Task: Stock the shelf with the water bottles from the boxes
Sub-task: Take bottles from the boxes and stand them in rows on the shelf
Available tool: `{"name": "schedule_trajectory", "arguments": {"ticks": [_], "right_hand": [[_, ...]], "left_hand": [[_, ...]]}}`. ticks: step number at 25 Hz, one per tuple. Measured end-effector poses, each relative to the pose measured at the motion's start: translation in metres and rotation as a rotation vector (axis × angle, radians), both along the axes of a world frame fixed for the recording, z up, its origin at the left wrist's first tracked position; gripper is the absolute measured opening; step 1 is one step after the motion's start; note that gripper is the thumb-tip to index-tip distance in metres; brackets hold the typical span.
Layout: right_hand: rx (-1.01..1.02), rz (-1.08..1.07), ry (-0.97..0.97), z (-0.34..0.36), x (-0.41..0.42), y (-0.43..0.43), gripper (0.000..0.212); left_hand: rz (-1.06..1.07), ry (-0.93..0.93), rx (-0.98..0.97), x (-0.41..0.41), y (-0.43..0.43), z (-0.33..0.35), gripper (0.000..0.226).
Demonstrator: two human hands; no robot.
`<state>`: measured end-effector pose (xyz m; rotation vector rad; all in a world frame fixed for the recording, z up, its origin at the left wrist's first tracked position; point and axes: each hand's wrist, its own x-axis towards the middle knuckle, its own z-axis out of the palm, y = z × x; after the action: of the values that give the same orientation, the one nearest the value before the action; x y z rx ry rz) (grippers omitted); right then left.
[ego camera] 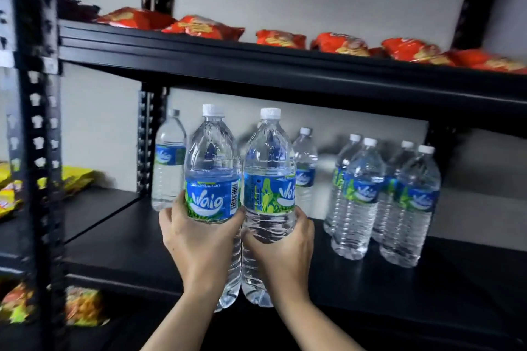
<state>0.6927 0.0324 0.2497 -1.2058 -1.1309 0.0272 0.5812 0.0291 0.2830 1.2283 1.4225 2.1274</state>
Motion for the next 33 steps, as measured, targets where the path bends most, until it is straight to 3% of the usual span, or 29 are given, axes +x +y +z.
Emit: {"name": "schedule_trajectory", "arguments": {"ticks": [5, 15, 21, 24, 28, 33], "right_hand": [[0.037, -0.114, 0.023, 0.002, 0.038, 0.036, 0.093], [0.038, -0.355, 0.044, -0.022, 0.069, 0.098, 0.087], [0.046, -0.38, 0.012, -0.038, 0.067, 0.102, 0.094], [-0.058, -0.363, -0.006, -0.044, 0.067, 0.099, 0.108], [-0.309, -0.134, -0.074, -0.051, 0.077, 0.08, 0.126], [-0.407, -0.131, -0.101, -0.066, 0.092, 0.07, 0.097]], "left_hand": [[-0.083, 0.073, 0.04, 0.033, 0.031, 0.005, 0.092], [-0.114, 0.12, 0.079, 0.039, 0.074, 0.002, 0.085], [-0.121, 0.124, 0.069, 0.04, 0.081, -0.001, 0.086], [-0.124, 0.126, 0.066, 0.042, 0.079, -0.003, 0.087], [-0.128, 0.115, 0.05, 0.043, 0.074, -0.004, 0.087], [-0.137, 0.118, 0.035, 0.043, 0.069, -0.003, 0.088]]}}
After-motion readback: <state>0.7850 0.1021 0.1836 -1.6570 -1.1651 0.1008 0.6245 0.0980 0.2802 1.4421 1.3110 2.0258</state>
